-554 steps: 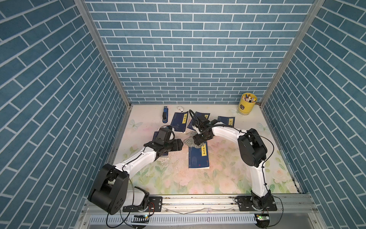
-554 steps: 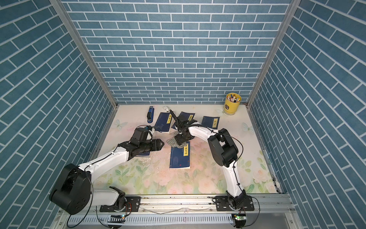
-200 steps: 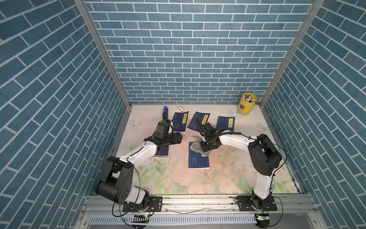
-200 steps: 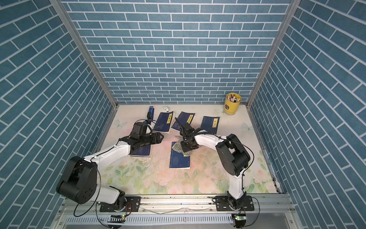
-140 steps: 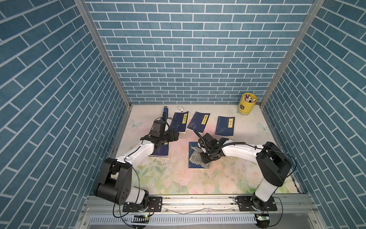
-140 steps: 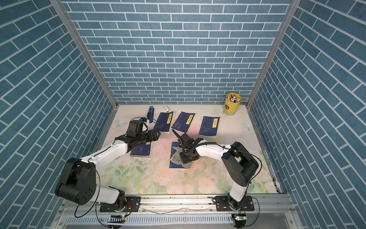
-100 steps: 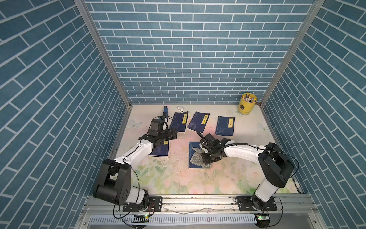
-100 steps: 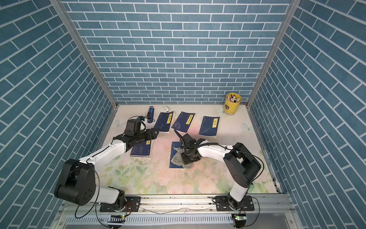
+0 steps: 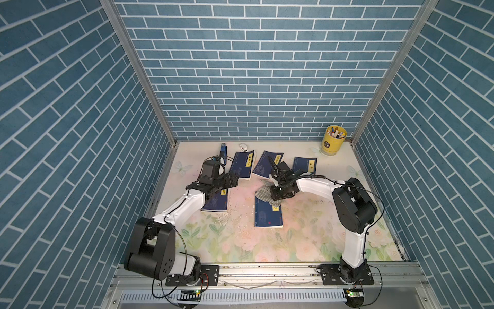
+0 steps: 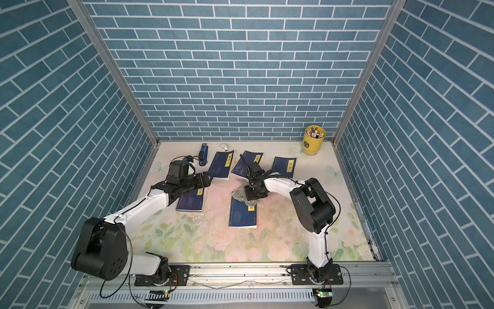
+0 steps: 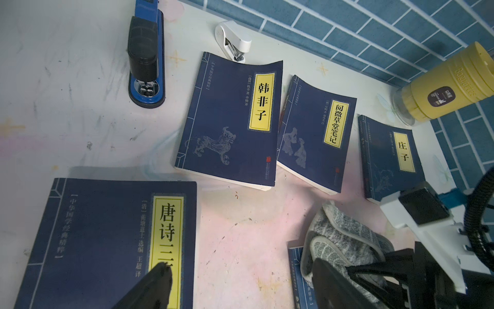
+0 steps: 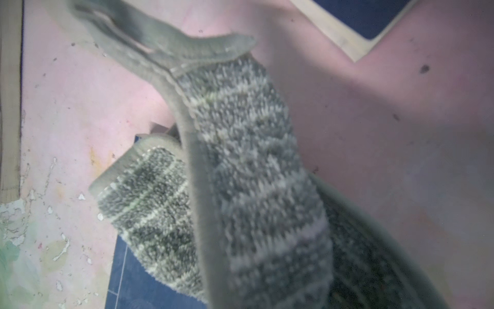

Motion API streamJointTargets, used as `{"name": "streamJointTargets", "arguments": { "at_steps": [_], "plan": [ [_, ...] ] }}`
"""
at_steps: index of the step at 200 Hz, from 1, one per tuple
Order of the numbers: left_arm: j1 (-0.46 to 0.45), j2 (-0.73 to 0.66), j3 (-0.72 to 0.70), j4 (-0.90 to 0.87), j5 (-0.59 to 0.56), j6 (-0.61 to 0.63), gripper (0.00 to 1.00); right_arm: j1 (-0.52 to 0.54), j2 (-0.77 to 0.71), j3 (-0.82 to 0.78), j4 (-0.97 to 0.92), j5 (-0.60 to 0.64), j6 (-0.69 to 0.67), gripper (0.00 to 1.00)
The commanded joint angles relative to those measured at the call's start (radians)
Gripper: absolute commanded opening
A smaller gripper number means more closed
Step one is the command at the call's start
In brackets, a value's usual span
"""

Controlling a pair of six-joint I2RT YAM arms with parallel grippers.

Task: Wipe the cover of the book
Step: Wipe the dirt from the cover of the book.

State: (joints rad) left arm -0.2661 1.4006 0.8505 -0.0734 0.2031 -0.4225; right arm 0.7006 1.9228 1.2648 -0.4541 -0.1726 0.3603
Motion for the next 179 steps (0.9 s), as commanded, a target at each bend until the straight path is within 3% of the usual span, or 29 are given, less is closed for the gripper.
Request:
{"name": "streamJointTargets", "arguments": {
  "at_steps": [1, 41, 78, 142, 179],
  "plan": [
    [0.010, -0.007, -0.003, 0.020, -0.010, -0.011, 0.88, 0.069, -0.043, -0.114, -0.108, 0.077, -0.010, 0.00],
    [0.014, 0.013, 0.016, 0.014, -0.012, -0.009, 0.87, 0.194, -0.153, -0.293, -0.089, 0.104, 0.126, 0.00],
    [0.019, 0.001, 0.016, 0.012, -0.024, -0.012, 0.88, 0.210, -0.215, -0.395, -0.031, 0.089, 0.195, 0.00],
    [0.027, -0.034, -0.004, 0.003, -0.033, -0.016, 0.88, 0.024, 0.043, -0.107, 0.017, 0.006, 0.060, 0.00],
    [0.035, -0.060, -0.016, -0.005, -0.042, -0.019, 0.88, 0.040, 0.097, 0.014, -0.051, -0.020, -0.002, 0.00]
  ]
}}
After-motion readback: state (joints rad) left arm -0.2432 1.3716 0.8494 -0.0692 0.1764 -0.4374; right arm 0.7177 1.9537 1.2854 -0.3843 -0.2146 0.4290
